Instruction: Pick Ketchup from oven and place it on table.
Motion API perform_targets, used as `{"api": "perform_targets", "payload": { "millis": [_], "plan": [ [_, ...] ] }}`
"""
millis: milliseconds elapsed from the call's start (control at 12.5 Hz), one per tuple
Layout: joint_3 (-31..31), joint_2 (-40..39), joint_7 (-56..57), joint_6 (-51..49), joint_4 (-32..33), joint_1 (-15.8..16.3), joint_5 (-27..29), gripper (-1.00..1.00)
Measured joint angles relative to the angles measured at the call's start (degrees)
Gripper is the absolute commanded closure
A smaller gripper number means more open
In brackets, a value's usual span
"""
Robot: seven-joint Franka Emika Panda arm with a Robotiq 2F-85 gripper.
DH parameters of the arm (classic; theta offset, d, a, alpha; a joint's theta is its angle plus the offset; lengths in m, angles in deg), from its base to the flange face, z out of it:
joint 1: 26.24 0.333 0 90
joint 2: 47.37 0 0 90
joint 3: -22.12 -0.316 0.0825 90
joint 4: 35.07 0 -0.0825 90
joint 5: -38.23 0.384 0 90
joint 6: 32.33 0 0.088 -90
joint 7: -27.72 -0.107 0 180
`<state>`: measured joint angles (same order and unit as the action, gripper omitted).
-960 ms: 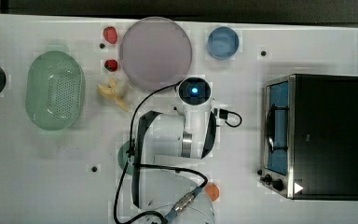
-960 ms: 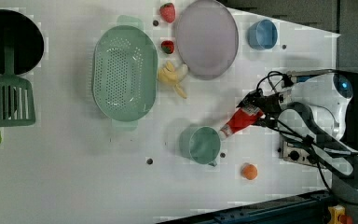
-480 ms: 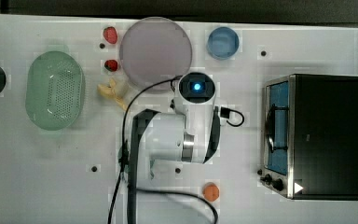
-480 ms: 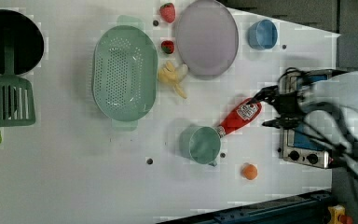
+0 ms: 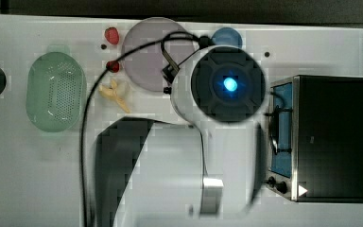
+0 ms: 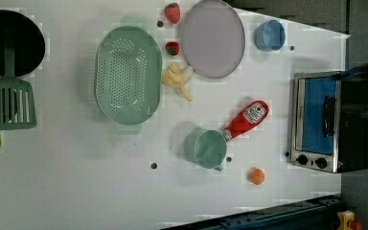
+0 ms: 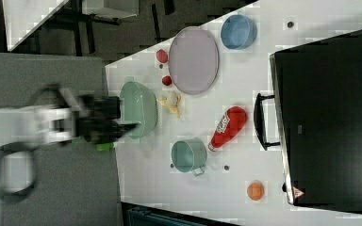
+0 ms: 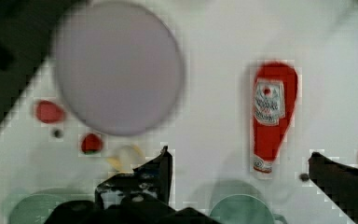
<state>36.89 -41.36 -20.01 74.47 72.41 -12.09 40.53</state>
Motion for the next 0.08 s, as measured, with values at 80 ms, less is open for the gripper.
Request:
{"api": "perform_targets", "payload": {
  "millis": [80],
  "plan": [
    [0.1, 1.2, 0.0, -4.3, -4.9, 0.5, -1.5, -1.00]
  ]
}}
